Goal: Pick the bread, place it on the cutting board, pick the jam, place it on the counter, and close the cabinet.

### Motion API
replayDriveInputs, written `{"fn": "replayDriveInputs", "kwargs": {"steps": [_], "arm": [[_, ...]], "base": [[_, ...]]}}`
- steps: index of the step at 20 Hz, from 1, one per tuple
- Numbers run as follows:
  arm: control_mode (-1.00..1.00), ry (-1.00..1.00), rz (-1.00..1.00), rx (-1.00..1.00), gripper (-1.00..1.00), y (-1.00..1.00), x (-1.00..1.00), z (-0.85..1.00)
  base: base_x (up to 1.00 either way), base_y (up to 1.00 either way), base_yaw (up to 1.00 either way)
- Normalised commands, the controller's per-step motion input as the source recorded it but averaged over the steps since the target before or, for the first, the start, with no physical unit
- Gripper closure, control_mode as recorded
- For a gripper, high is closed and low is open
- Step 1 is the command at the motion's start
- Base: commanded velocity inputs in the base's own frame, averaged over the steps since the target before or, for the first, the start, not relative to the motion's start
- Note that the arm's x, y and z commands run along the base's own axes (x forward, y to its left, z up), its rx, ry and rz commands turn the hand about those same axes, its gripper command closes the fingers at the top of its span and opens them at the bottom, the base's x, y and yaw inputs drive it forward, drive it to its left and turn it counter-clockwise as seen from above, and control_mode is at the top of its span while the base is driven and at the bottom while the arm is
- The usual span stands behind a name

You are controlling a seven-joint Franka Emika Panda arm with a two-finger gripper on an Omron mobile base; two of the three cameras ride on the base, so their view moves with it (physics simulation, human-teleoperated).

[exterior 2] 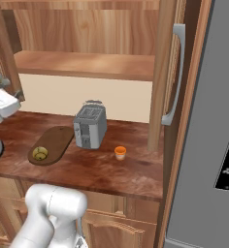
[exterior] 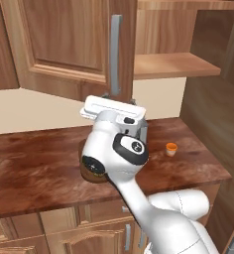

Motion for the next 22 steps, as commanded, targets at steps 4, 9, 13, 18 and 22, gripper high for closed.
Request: {"fn": "replayDriveInputs", "kwargs": {"steps": [4,9,13,18,22], "arm": [[-1.00,0.00,0.00,0.00,-1.00,0.00,0.58,0.00],[-1.00,0.00,0.00,0.00,-1.00,0.00,0.61,0.00],[-1.00,0.00,0.00,0.00,-1.00,0.00,0.57,0.00],[-1.00,0.00,0.00,0.00,-1.00,0.00,0.57,0.00],[-1.00,0.00,0.00,0.00,-1.00,0.00,0.55,0.00]], "base": [[0.00,0.00,0.00],[0.00,0.00,0.00],[0.00,0.00,0.00],[0.00,0.00,0.00],[0.00,0.00,0.00]]}}
